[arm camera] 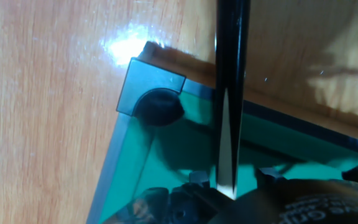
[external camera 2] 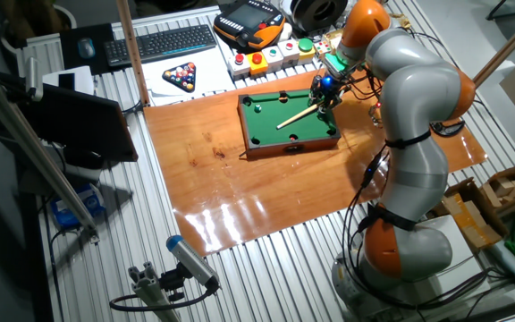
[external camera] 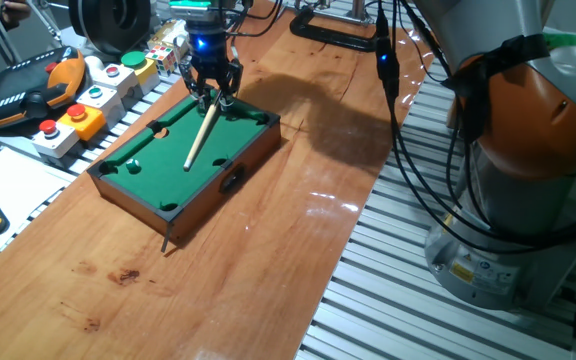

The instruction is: Hit the pool ball

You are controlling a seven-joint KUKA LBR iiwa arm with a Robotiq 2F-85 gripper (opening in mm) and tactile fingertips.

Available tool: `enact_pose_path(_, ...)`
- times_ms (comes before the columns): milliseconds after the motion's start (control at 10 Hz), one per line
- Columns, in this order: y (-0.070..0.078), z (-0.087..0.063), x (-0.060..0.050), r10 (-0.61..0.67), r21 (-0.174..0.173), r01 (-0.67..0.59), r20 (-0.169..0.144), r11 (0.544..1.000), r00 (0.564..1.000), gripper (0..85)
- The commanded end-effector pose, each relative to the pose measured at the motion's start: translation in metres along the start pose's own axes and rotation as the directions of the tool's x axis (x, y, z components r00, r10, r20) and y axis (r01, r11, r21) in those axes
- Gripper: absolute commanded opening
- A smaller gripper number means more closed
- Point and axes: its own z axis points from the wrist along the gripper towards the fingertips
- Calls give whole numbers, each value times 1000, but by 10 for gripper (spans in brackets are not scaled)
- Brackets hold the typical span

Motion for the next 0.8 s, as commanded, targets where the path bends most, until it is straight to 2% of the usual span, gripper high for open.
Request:
enact_pose_path(0, 0, 1, -1, -2, -1, 2, -1, 1000, 1000, 433)
enact_pose_path(300, 0, 4, -5, -7, -2, 7, -6, 1000, 1000, 410)
enact_pose_path(700, -1, -1, -2, -10, 11, 10, -13, 1000, 1000, 403)
